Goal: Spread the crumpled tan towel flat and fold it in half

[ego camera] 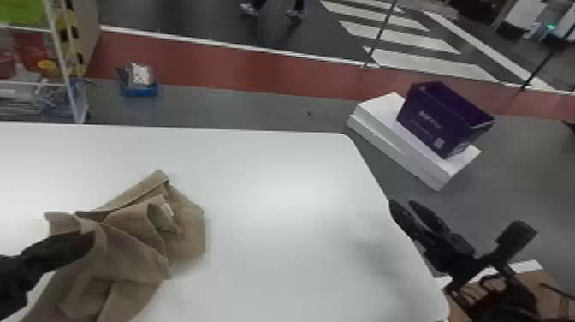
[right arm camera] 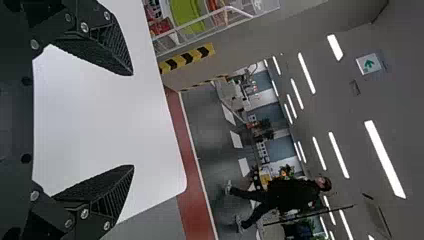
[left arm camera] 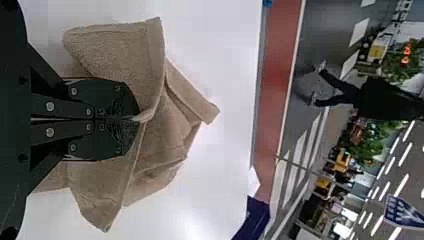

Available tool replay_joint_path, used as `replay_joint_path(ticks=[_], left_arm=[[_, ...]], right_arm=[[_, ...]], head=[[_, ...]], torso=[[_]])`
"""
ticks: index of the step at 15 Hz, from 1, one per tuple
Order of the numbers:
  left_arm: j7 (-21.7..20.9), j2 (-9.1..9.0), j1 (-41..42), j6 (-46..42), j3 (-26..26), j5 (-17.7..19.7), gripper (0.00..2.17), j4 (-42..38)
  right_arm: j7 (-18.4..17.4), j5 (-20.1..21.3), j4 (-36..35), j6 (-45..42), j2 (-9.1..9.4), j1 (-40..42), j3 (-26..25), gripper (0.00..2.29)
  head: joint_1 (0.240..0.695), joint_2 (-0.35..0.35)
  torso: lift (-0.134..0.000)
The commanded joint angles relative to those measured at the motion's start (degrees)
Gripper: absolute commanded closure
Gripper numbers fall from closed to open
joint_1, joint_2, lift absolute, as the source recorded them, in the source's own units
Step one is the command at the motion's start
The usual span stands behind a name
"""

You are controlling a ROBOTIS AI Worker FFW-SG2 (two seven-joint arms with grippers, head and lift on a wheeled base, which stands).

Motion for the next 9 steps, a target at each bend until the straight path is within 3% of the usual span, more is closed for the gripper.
replay_joint_path(ticks=[1,4,6,9], left_arm=[[-0.46,-0.22,-0.06,0.26,0.60,2.31,1.66,-0.08],[0.42,-0.28,-1.29,0.26,1.75,5.30,1.66,-0.16],[0.59,-0.28,-1.65,0.26,1.57,5.39,1.66,0.01],[0.77,-0.28,-1.47,0.26,2.10,5.47,1.66,0.19]], right_arm=[[-0.37,-2.03,-3.12,1.02,0.86,0.49,3.21,0.26],[-3.89,-1.06,-7.87,1.90,2.71,-0.04,13.14,0.27],[-4.06,2.72,-12.35,3.48,5.52,-0.39,20.26,0.27],[-2.31,9.13,-14.99,3.65,5.57,1.45,28.79,0.27]], head=[[0.695,-0.350],[0.695,-0.316],[0.695,-0.253],[0.695,-0.108]], torso=[[-0.124],[-0.124],[-0.124],[-0.124]])
